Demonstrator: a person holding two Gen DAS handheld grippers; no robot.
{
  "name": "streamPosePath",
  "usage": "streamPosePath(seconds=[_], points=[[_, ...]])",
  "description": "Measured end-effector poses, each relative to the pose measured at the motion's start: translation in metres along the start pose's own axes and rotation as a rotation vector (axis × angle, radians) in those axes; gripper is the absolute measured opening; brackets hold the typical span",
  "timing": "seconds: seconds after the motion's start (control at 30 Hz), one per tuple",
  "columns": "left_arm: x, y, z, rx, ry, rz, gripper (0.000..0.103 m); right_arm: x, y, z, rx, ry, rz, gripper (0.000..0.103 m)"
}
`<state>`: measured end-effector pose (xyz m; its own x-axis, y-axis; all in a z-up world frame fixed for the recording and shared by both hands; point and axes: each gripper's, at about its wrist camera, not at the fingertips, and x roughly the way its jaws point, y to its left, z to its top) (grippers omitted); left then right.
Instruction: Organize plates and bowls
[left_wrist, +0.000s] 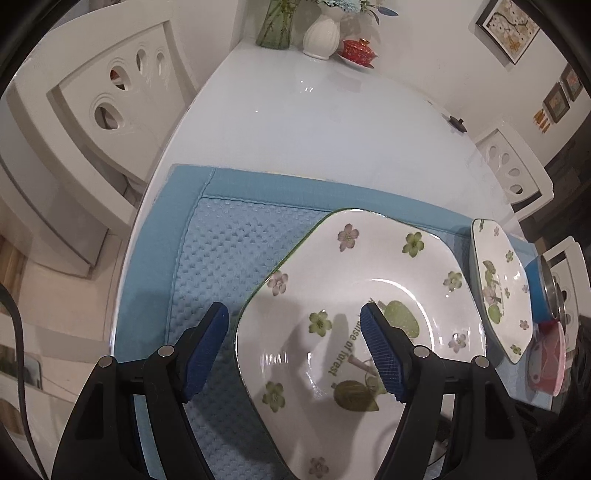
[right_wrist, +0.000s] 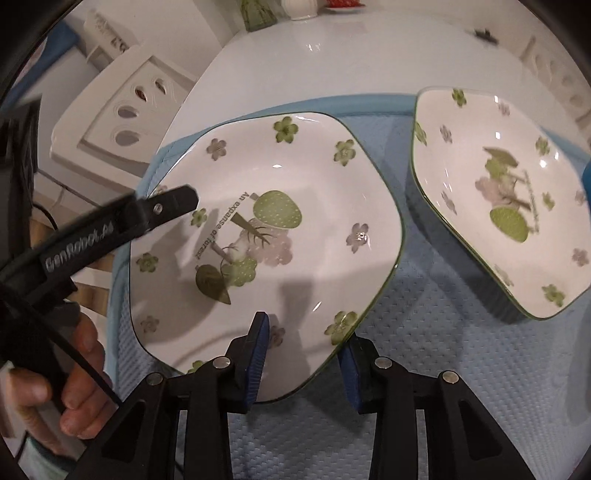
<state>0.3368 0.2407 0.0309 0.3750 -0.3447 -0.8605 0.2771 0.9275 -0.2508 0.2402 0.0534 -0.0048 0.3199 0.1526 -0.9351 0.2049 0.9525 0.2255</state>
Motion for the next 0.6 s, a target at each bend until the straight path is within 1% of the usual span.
streamPosePath(seconds=[0.07, 0.1, 0.13, 0.17, 0.2, 0.27, 0.33, 0.4, 0.43, 0.5, 0.6], points=[[0.002, 0.001, -0.001, -0.001, -0.001, 0.000, 0.072, -0.002, -0.016, 0.006, 0.037, -0.017, 0.002, 0.035], [0.005, 0.003, -0.001, -0.006, 0.000, -0.007, 0.070, -0.001, -0.025, 0.011, 0.054, -0.024, -0.004, 0.035], [0.006, 0.005, -0.002, -0.011, 0.005, -0.017, 0.068, 0.000, -0.031, 0.015, 0.063, -0.028, 0.004, 0.035], [0.010, 0.008, -0.002, -0.020, 0.013, -0.030, 0.064, 0.001, -0.036, 0.018, 0.069, -0.033, 0.022, 0.035], [0.012, 0.009, -0.002, -0.019, 0.006, -0.032, 0.063, 0.003, -0.040, 0.022, 0.069, -0.042, 0.041, 0.035], [0.012, 0.008, -0.004, 0.006, -0.021, -0.039, 0.063, 0.005, -0.039, 0.027, 0.049, -0.066, 0.053, 0.035], [0.013, 0.007, -0.007, 0.039, -0.050, -0.039, 0.060, 0.008, -0.036, 0.030, 0.011, -0.090, 0.051, 0.035], [0.013, 0.005, -0.009, 0.074, -0.071, -0.017, 0.046, 0.008, -0.027, 0.031, -0.045, -0.117, 0.025, 0.035], [0.012, 0.004, -0.009, 0.085, -0.075, -0.005, 0.046, 0.007, -0.023, 0.030, -0.074, -0.131, 0.016, 0.035], [0.010, 0.005, -0.010, 0.085, -0.089, -0.005, 0.042, 0.007, -0.022, 0.031, -0.098, -0.134, 0.020, 0.035], [0.003, 0.010, -0.013, 0.082, -0.101, -0.036, 0.041, 0.007, -0.021, 0.033, -0.129, -0.133, 0.034, 0.035]])
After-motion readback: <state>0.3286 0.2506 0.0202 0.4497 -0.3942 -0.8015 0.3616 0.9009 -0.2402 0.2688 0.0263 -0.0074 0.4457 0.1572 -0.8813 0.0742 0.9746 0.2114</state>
